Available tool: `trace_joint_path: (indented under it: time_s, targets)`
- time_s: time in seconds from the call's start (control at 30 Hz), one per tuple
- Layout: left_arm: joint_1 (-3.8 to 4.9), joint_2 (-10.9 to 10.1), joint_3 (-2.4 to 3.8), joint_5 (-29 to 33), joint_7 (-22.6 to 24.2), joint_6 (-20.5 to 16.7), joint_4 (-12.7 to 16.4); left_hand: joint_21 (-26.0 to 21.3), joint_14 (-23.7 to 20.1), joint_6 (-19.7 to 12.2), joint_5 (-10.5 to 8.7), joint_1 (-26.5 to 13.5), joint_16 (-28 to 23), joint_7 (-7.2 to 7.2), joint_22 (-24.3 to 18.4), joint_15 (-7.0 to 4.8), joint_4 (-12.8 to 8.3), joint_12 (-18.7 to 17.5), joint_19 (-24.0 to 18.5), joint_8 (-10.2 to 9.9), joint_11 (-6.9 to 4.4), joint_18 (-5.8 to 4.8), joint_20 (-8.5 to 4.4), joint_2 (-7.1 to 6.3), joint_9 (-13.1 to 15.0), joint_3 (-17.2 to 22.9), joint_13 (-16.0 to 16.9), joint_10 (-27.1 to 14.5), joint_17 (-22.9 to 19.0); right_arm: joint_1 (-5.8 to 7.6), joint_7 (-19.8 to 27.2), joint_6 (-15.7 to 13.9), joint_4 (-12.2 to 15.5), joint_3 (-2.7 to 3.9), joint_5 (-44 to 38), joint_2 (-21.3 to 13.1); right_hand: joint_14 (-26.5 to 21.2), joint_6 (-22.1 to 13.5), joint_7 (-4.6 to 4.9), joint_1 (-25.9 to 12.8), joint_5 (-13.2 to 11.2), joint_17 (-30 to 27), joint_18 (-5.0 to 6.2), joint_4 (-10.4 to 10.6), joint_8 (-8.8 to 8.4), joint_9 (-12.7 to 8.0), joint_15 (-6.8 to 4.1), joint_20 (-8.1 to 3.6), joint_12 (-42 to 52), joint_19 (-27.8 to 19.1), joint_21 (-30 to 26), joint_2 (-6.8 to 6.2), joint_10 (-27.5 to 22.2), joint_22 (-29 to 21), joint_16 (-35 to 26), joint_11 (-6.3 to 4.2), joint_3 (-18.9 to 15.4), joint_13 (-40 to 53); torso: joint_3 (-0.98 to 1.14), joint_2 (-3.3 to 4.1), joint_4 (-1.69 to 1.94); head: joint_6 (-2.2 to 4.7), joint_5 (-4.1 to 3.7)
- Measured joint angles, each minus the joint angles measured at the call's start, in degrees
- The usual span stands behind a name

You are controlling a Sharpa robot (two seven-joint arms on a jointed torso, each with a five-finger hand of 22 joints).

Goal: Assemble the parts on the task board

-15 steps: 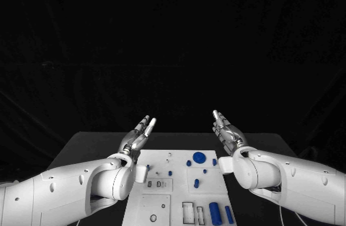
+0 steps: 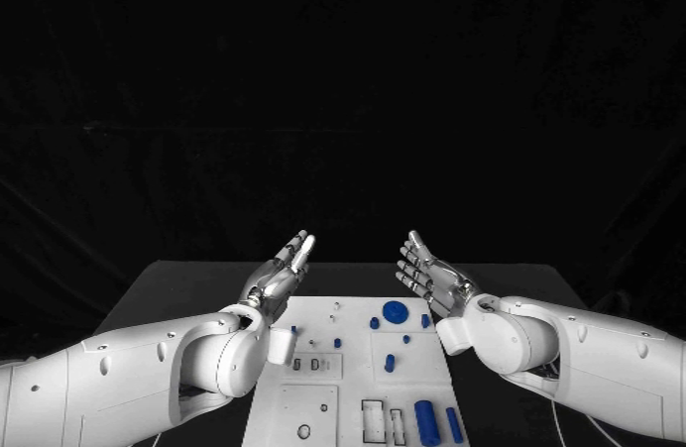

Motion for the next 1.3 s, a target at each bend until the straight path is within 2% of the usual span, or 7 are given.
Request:
trace_joint_path:
  time_s: [0.33, 0.57, 0.73, 0.87, 1.03, 1.17, 1.3]
  targets:
    - [-1.05, 0.3, -0.03, -2.3, 2.3, 4.9, -3.1, 0.0, 0.0, -0.5, 0.00, -2.3, 0.0, -0.50, 0.0, 0.00, 0.0, -0.3, -0.2, 0.0, 0.00, 0.00, 1.03, 0.11, 0.0, -1.6, 0.0, 0.0, 0.0, -0.05, -1.0, 5.8, -1.1, -0.03, -5.9, -1.9, 0.0, -0.1, 0.50, 3.0, 0.0, 0.0, 0.00, 0.0, 0.00, 0.0, 1.87, 5.31, 0.0, 0.0, 0.0, -1.19, 0.1, 0.0, 0.0, 1.14, 0.0, 0.0, 0.12, 0.50, 0.53, -2.56, -0.47]
    - [-1.13, -0.6, 0.00, -2.8, 2.6, 6.3, -2.8, 0.0, 0.0, -0.5, 0.00, -2.8, 0.0, -0.50, 0.0, 0.01, 0.0, -0.4, 0.0, 0.0, 0.21, 0.00, 1.23, 0.53, 0.0, -1.6, -0.1, -0.2, 0.0, 0.10, -0.7, 5.0, -1.4, -0.03, -17.3, -2.3, 0.0, 0.1, 0.85, 6.2, 2.2, 0.0, 0.00, 0.1, 0.00, 0.0, 1.87, 6.52, 0.0, 0.0, 0.0, -2.90, 0.0, 0.0, 0.0, 4.50, 1.4, 0.0, 0.19, 0.68, 0.52, -3.61, -0.19]
    - [-1.15, -1.2, 0.00, -2.8, 2.8, 6.7, -2.5, 0.0, 0.0, -0.5, 0.00, -2.8, 0.0, -0.50, 0.0, 0.01, -0.2, -0.4, -0.1, 0.0, 0.84, 0.00, 1.55, 0.53, 0.0, -1.7, -0.1, -0.2, 0.0, 0.56, -0.8, 3.1, -1.7, -0.03, -26.2, -2.3, -0.1, 0.7, 3.63, 9.3, 4.9, 0.0, 0.00, -0.3, 0.00, 0.0, 2.82, 8.57, 0.0, 0.1, 0.0, -3.66, 0.0, 0.0, 0.0, 6.23, 2.7, 0.0, 0.21, 0.82, 0.58, -4.64, 0.03]
    - [-1.13, -2.2, 0.00, -2.9, 2.9, 6.7, -1.6, 0.0, -0.1, -0.5, 0.00, -2.4, 0.0, -0.48, 0.0, 0.35, -0.2, -0.4, -0.3, 0.0, 1.46, 0.01, 1.99, 0.93, 0.0, -1.7, -0.1, -0.2, 0.0, 1.78, -2.2, 1.5, -1.8, -0.09, -34.7, -2.4, 0.0, 3.5, 7.01, 13.2, 9.7, 0.0, 0.01, -2.2, 0.66, 0.7, 7.27, 12.36, 0.0, 0.0, 0.0, -3.96, 0.1, 0.0, 0.0, 7.06, 4.4, 0.0, 0.20, 0.98, 0.60, -5.42, 0.17]
    - [-0.91, -3.7, 0.01, -2.9, 3.1, 6.8, -0.6, 0.0, -0.1, 0.1, 0.00, -1.6, 0.0, 0.13, 0.0, 0.96, -0.2, -0.4, -0.1, 0.2, 2.27, 0.00, 2.79, 1.73, 0.1, -1.7, -0.1, -0.2, 0.0, 4.48, -6.1, 0.6, -1.8, -0.03, -46.5, -2.4, 0.3, 7.0, 6.50, 19.8, 13.2, 0.0, 0.01, -7.6, 0.99, 1.1, 12.16, 16.12, 0.0, 1.5, 0.9, -4.43, 0.2, 0.5, 0.0, 10.60, 7.5, 0.0, 0.12, 1.66, 0.72, -6.48, 0.19]
    - [-0.48, -5.2, 0.02, -3.2, 3.2, 6.8, 0.7, 0.0, -0.2, 0.3, 0.00, -0.8, 0.0, 0.33, 0.0, 1.45, -0.2, -0.4, -0.2, 0.2, 2.48, 0.00, 3.49, 1.59, 0.1, -1.7, -0.1, 0.0, 0.0, 7.46, -9.7, 0.7, -1.4, -0.06, -58.9, -2.2, 10.2, 14.2, 6.22, 24.9, 11.4, 2.3, 0.00, -11.9, 2.63, 2.2, 12.49, 15.81, 0.8, 18.8, 9.3, -6.03, 3.3, 4.7, 3.9, 12.34, 11.3, 0.6, 0.02, 2.50, 0.96, -7.68, -0.14]
    - [-0.10, -6.9, 0.03, -4.0, 3.2, 6.9, 2.1, 0.0, -0.1, 0.7, 0.00, 0.1, 0.0, 0.25, 0.0, 2.01, -0.2, -0.4, -0.1, 0.2, 2.98, 0.00, 4.37, 1.88, 0.1, -1.7, 0.0, -0.1, 0.0, 10.27, -12.6, 1.3, -0.6, 0.02, -73.4, -1.6, 44.6, 27.0, 6.36, 30.4, 11.5, 8.3, 0.88, -16.6, 5.29, 4.1, 9.11, 12.53, 4.0, 46.8, 19.1, -7.45, 15.3, 8.3, 15.9, 11.88, 17.5, 2.7, -0.01, 3.37, 1.24, -8.51, -0.57]
